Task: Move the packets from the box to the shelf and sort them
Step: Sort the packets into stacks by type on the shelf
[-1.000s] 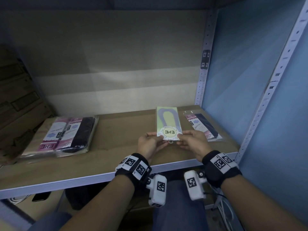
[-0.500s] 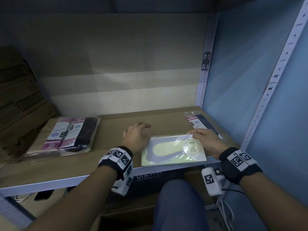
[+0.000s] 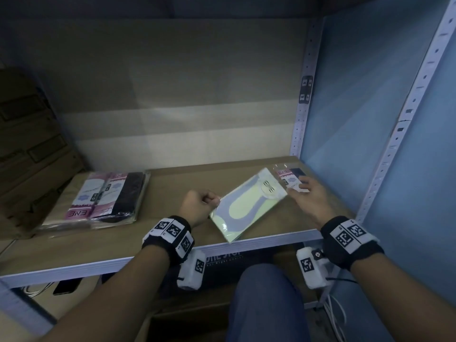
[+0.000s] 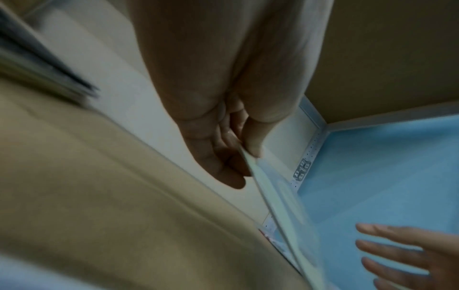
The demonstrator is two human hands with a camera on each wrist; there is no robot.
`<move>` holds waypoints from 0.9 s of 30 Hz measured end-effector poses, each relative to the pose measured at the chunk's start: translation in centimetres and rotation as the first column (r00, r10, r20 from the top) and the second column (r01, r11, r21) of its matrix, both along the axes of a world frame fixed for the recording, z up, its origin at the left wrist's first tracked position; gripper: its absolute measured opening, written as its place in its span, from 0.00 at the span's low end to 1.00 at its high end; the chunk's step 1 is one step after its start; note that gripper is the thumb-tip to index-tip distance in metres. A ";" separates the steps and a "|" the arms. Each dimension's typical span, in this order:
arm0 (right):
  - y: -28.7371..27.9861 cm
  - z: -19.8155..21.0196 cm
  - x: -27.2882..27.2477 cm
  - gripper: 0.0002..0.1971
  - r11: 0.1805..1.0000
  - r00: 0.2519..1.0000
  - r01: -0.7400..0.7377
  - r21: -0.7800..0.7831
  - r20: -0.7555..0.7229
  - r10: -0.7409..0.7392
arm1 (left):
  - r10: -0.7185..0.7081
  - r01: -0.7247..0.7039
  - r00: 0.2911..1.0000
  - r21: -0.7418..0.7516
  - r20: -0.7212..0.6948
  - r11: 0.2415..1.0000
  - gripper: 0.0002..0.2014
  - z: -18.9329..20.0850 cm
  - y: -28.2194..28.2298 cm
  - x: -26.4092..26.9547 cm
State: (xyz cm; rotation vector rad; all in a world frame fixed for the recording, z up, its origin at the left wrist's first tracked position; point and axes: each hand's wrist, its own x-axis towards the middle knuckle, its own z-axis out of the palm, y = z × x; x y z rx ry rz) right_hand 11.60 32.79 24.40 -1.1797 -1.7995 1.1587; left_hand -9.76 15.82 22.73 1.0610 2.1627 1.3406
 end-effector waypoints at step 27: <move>-1.2 -2.5 -3.2 0.16 0.981 0.980 -0.124 0.151 0.173 0.097 | 0.022 -0.023 1.000 0.043 0.022 0.999 0.16 -1.2 5.2 4.3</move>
